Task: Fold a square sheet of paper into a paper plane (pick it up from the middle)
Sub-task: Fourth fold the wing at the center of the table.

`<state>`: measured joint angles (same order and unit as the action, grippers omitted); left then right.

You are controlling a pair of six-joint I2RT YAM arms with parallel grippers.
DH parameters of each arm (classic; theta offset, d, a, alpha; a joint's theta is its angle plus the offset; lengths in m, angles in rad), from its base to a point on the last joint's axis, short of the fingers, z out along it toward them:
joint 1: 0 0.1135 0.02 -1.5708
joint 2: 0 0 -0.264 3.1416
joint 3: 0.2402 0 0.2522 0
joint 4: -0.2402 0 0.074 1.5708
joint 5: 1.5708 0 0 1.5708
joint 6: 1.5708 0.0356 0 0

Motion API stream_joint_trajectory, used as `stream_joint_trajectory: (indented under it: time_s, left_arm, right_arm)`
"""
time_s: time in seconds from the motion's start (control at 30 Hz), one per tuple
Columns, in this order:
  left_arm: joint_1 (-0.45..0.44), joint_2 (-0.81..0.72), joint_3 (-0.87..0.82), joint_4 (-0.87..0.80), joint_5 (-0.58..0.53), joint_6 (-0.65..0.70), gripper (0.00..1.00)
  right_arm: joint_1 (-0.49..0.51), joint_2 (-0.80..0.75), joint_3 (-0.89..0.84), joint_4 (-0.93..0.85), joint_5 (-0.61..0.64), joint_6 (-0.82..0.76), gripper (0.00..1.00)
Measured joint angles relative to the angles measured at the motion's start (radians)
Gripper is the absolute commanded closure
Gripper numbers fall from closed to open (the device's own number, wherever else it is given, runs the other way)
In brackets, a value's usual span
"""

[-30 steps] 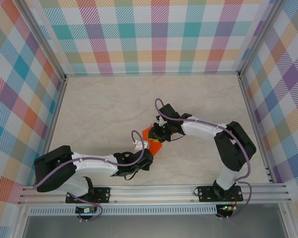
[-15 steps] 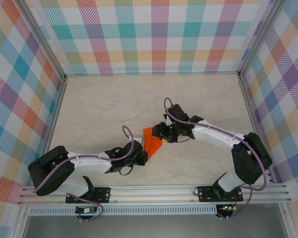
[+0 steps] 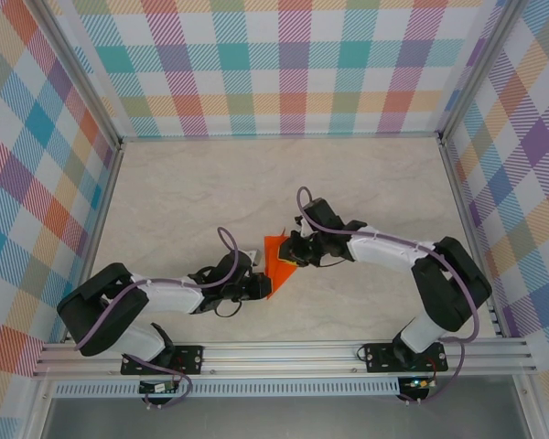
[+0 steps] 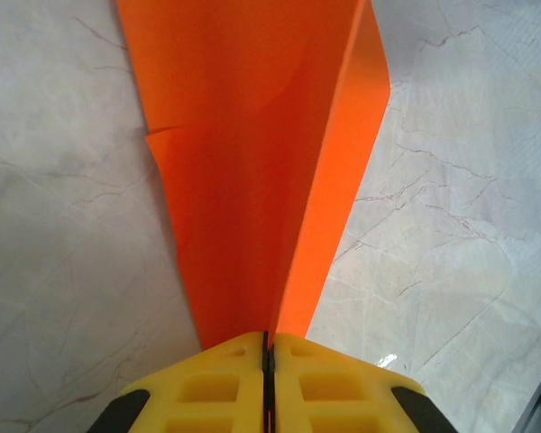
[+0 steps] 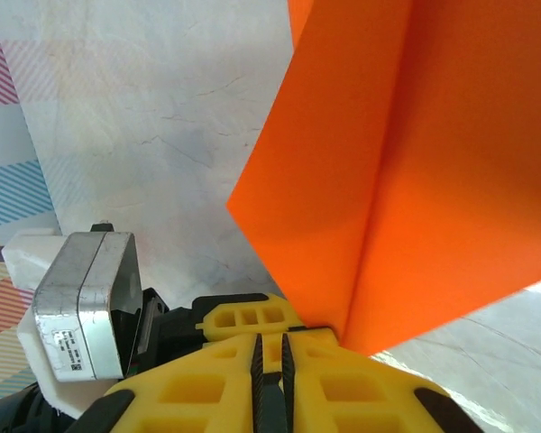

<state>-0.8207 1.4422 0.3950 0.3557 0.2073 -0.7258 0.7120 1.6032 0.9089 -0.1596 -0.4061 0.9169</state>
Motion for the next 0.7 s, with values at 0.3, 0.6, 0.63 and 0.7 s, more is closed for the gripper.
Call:
stream_joint_trajectory:
  time_s: [0.3, 0.6, 0.63, 0.7]
  left_arm:
    - [0.057, 0.013, -0.022, 0.035, 0.079, -0.03, 0.91]
    - [0.118, 0.029, -0.027, 0.051, 0.18, -0.037, 0.9]
    - [0.124, 0.034, -0.027, 0.055, 0.191, -0.037, 0.9]
    - [0.135, 0.042, -0.025, 0.06, 0.217, -0.036, 0.9]
  right_arm:
    - [0.009, 0.123, 0.046, 0.06, -0.026, 0.019, 0.84]
    - [0.009, 0.187, 0.068, 0.081, -0.023, 0.038, 0.84]
    - [0.009, 0.19, 0.068, 0.081, -0.022, 0.039, 0.84]
    - [0.009, 0.193, 0.069, 0.081, -0.022, 0.04, 0.84]
